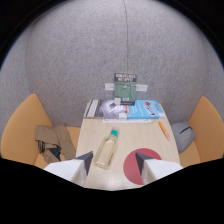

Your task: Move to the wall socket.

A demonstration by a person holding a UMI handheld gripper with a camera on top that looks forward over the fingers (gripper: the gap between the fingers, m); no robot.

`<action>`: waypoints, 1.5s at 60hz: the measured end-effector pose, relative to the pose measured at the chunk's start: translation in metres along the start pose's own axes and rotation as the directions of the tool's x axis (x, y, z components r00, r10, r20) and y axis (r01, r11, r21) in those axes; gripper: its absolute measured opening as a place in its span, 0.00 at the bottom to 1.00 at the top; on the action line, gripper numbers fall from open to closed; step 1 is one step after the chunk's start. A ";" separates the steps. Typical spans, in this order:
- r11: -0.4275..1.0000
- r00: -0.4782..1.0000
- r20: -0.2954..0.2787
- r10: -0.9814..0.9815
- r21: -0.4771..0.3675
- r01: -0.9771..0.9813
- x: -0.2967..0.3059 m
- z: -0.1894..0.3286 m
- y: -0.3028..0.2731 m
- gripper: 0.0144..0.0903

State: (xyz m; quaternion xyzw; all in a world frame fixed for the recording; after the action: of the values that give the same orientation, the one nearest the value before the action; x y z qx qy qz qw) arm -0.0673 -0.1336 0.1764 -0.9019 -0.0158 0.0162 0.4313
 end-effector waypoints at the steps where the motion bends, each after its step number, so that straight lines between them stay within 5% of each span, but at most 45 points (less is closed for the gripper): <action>1: 1.000 1.000 0.000 -0.001 0.002 0.001 0.000 0.000 0.000 0.96; 46: 0.999 0.994 -0.113 0.012 0.050 -0.006 0.115 0.007 -0.009 0.96; 90: 0.997 0.998 -0.062 -0.007 0.082 0.012 0.205 0.241 -0.168 0.95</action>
State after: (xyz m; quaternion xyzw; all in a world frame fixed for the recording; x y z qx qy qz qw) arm 0.1250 0.1676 0.1526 -0.8833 -0.0058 -0.0131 0.4686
